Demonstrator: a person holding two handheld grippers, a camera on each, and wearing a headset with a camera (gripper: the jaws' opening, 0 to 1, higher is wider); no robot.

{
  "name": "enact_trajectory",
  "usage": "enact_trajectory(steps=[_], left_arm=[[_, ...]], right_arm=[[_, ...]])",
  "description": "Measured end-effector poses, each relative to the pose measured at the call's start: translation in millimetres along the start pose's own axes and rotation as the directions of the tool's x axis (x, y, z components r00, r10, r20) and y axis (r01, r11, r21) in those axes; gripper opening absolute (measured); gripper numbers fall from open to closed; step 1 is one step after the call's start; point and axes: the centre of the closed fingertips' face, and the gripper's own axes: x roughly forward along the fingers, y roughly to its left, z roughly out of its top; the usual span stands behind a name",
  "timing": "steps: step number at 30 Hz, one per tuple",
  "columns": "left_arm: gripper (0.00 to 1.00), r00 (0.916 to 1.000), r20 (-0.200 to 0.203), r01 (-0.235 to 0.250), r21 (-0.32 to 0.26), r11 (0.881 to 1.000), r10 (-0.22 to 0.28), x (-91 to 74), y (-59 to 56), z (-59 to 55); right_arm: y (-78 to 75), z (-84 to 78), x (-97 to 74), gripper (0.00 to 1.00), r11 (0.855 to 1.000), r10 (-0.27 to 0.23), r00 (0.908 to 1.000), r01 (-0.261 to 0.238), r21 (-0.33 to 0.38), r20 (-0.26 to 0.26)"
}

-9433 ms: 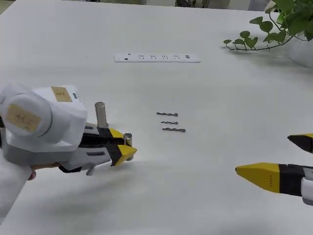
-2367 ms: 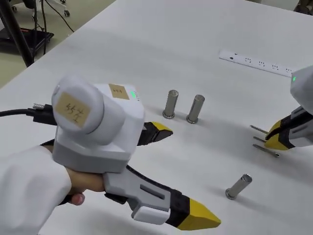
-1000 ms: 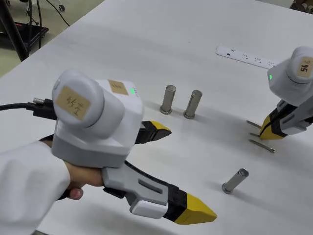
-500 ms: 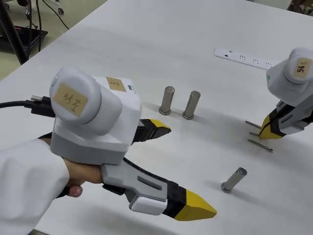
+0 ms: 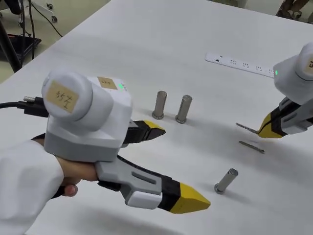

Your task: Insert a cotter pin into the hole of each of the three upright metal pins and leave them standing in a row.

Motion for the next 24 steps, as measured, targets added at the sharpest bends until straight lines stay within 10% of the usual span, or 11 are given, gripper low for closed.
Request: enact_trajectory(steps=[11,24], left_arm=[[0.84,1.0,0.008,0.003,-0.014,1.0,-0.003,1.6,2.2,8.4],[0.78,0.9997,0.025,0.006,-0.02,1.0,-0.006,12.0,1.7,19.7]], right_arm=[[15.4,8.5,-25.2,0.0,0.995,-0.097,0.9905,0.095,0.017,0.098],[38.2,26.0,-53.7,0.0,0.97,-0.238,0.9469,0.243,0.006,0.216]])
